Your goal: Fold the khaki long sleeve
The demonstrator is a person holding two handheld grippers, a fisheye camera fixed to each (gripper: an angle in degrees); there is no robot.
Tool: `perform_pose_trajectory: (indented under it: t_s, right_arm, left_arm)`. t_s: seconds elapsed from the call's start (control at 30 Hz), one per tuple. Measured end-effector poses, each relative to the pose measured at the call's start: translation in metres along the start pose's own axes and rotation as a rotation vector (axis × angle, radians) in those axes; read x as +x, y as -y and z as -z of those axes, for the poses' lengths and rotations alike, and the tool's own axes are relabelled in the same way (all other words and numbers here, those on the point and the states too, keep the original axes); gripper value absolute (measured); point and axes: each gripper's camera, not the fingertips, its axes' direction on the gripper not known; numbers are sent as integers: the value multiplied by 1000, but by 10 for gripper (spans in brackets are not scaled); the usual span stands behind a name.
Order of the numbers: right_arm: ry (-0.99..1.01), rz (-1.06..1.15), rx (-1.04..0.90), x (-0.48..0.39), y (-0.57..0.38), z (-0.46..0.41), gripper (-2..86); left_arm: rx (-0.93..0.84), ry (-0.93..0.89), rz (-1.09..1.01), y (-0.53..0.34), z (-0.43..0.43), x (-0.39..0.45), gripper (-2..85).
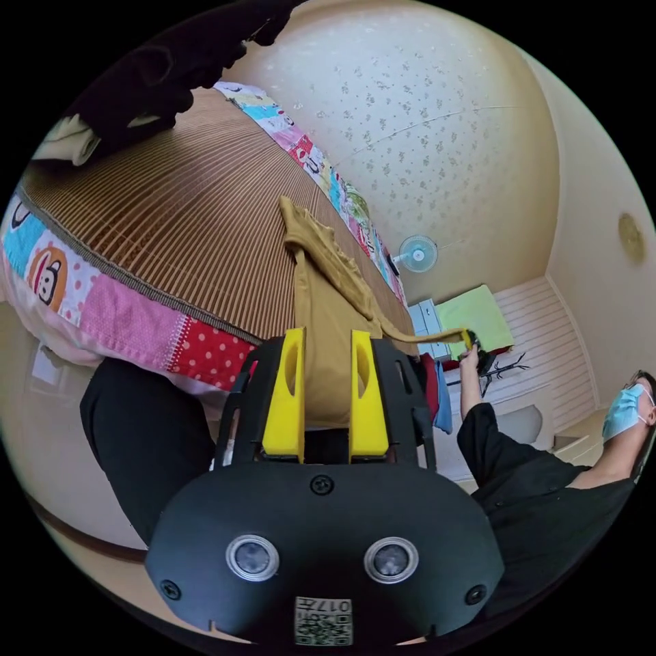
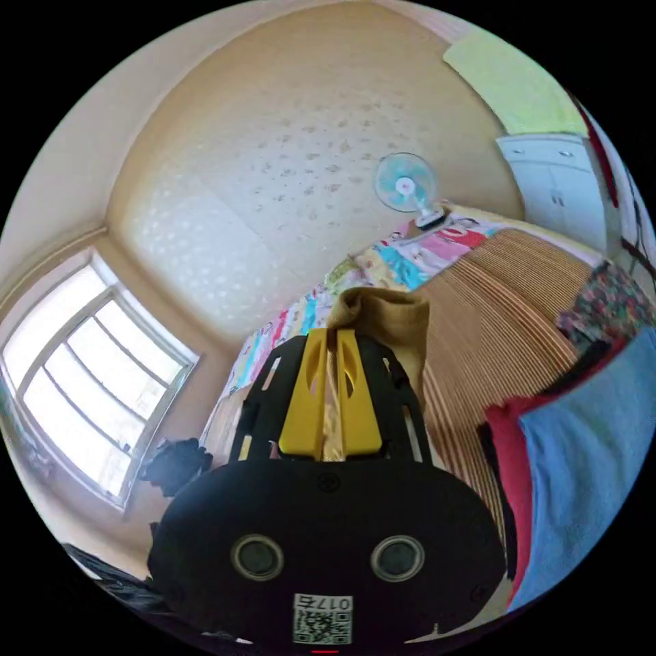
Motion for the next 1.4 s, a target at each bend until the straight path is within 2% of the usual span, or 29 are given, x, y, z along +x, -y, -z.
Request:
perform_pose_trajectory:
  t_s: [0.13, 0.23, 0.33, 0.4, 0.47, 0.53, 0.63, 0.7, 0.87, 0.9, 1.03, 1.07, 1.17, 1.27, 1.4]
  right_arm:
    - [220, 232, -33, -124, -21, -71, 29]
    - [387, 379, -128, -208, -93, -151, 28]
    - [497, 395, -314, -246, -208, -255, 24]
    - [472, 365, -567, -246, -313, -346, 20]
    - [404, 309, -819, -234, -381, -396, 17]
    - [440, 305, -853, -226, -415, -392, 13]
    - [425, 360, -751, -214, -422, -341, 8]
    - [288, 435, -666, -199, -418, -302, 6]
    - [-57, 541, -568, -148, -422, -267, 5]
    - [-105, 505, -557, -131, -428, -267, 5]
    - [-72, 328, -585, -95, -427, -280, 5]
    - [-49, 302, -569, -89, -428, -279, 5]
    - [-24, 294, -557, -83, -433, -278, 5]
    - [-25, 298, -555, -82, -436, -279, 5]
    - [-24, 303, -550, -81, -439, -278, 6]
  left_arm:
    - [-11, 18, -43, 2, -8, 8, 101]
    - [-25, 1, -51, 2, -24, 9, 103]
    - [-32, -43, -42, 3, -44, 5, 105]
    - [-50, -55, -44, 7, -58, 4, 106]
    - [-78, -53, -50, 17, -75, 4, 107]
    - [-75, -69, -75, 30, -83, 9, 108]
    - [-66, -31, -134, 63, -102, 21, 112]
    - [-67, 8, -179, 88, -124, 29, 114]
    - [-9, 253, -274, 154, -205, 45, 122]
    - [-4, 280, -287, 158, -213, 46, 123]
    - [-138, 521, -351, 170, -282, 44, 111]
    - [-126, 559, -384, 163, -290, 47, 100]
    - [-116, 551, -413, 156, -281, 65, 52]
    - [16, 348, -470, 163, -243, 96, 48]
    - [46, 320, -392, 204, -230, 94, 51]
